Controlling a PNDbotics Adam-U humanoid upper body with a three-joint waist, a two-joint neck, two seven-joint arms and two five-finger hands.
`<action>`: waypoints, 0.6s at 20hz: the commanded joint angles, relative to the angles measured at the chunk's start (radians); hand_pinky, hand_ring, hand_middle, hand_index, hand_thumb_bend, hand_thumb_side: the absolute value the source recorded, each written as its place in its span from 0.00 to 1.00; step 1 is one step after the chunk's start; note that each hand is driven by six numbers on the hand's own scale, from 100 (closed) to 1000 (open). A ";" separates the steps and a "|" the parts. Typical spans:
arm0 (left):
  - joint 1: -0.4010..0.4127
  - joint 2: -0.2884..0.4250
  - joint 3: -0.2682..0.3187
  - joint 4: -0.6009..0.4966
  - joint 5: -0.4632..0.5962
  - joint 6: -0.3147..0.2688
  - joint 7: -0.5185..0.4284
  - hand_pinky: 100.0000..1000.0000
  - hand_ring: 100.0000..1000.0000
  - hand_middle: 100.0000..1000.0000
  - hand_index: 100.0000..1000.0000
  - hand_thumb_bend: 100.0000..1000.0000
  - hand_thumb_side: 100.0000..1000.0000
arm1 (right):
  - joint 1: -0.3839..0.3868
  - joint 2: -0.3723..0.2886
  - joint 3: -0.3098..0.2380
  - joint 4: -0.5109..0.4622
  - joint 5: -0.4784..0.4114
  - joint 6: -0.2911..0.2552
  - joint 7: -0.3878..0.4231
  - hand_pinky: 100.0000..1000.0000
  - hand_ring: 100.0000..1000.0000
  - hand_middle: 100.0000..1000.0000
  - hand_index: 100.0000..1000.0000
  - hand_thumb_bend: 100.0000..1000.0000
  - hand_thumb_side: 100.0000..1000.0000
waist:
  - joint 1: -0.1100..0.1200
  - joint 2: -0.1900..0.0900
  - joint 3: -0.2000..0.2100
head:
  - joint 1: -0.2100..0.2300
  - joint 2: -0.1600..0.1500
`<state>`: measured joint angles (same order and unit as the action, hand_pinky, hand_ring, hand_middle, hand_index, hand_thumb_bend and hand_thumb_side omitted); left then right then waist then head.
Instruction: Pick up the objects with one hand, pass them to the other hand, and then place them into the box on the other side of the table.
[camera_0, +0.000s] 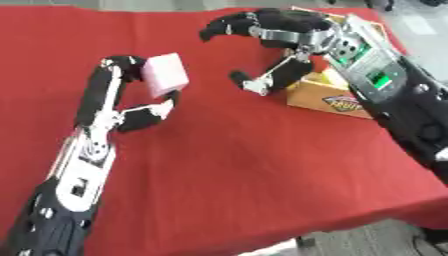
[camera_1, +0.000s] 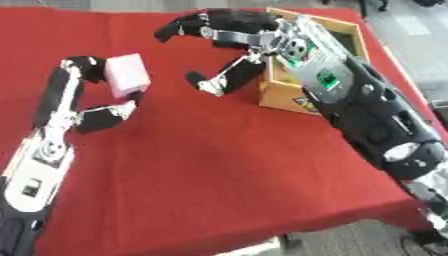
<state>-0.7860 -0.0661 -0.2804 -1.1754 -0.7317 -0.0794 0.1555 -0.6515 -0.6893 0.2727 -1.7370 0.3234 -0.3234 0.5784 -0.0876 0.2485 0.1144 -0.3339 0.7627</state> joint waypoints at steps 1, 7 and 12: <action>-0.029 -0.019 -0.002 -0.004 -0.012 -0.008 0.010 0.58 0.53 0.39 0.40 0.00 0.14 | -0.017 -0.015 -0.009 -0.006 -0.001 -0.003 0.017 1.00 1.00 0.89 1.00 0.00 0.15 | 0.001 -0.015 0.000 | -0.009 -0.003; -0.043 -0.032 -0.010 -0.002 -0.019 -0.018 0.014 0.58 0.53 0.39 0.40 0.00 0.14 | -0.016 -0.011 -0.013 0.003 -0.001 -0.014 0.026 1.00 1.00 0.91 1.00 0.00 0.14 | 0.000 -0.013 0.000 | -0.011 -0.003; -0.052 -0.042 -0.022 -0.002 -0.038 -0.031 0.012 0.58 0.53 0.39 0.40 0.00 0.13 | -0.020 -0.010 -0.014 0.005 -0.014 -0.012 0.022 1.00 1.00 0.92 1.00 0.00 0.12 | 0.001 -0.012 -0.001 | -0.012 -0.002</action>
<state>-0.8139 -0.0975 -0.2955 -1.1648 -0.7612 -0.1031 0.1667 -0.6523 -0.6816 0.2723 -1.7248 0.3169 -0.3343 0.6014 -0.0878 0.2516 0.1165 -0.3420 0.7627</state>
